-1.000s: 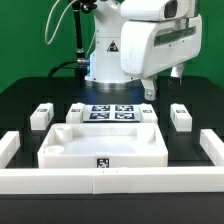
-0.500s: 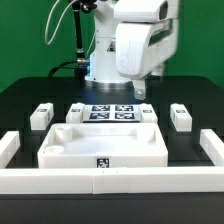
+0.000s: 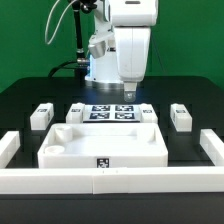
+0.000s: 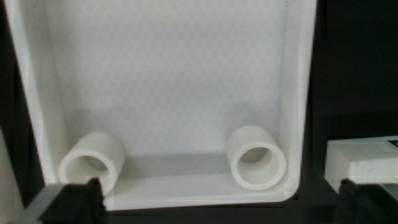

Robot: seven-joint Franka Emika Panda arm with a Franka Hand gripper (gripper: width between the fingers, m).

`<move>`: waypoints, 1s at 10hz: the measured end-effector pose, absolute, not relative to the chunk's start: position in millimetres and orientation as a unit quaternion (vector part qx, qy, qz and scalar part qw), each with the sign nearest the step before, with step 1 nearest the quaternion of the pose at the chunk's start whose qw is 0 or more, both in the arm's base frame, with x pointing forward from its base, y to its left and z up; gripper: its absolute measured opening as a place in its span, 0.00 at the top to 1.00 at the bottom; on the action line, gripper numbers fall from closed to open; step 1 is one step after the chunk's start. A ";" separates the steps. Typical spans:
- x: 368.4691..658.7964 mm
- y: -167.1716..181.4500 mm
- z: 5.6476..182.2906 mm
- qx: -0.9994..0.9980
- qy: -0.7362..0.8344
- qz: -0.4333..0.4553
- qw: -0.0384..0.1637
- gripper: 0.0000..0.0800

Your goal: Assemble desk

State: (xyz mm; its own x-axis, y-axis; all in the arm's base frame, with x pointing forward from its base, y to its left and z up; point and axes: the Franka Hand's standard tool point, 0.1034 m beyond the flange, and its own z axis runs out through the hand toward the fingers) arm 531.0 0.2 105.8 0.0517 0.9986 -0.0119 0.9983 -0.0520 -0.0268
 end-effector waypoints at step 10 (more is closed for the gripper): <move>483.5 -38.7 21.7 -0.726 -0.688 0.001 0.011 0.47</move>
Offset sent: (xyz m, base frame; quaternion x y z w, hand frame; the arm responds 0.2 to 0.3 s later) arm -0.0453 -0.0390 -0.0551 -0.0019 0.0206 -0.0350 0.9992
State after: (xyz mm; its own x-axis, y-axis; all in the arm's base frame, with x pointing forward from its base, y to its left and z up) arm 483.5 -38.7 21.7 0.0541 0.9984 0.0141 0.9984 -0.0539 -0.0181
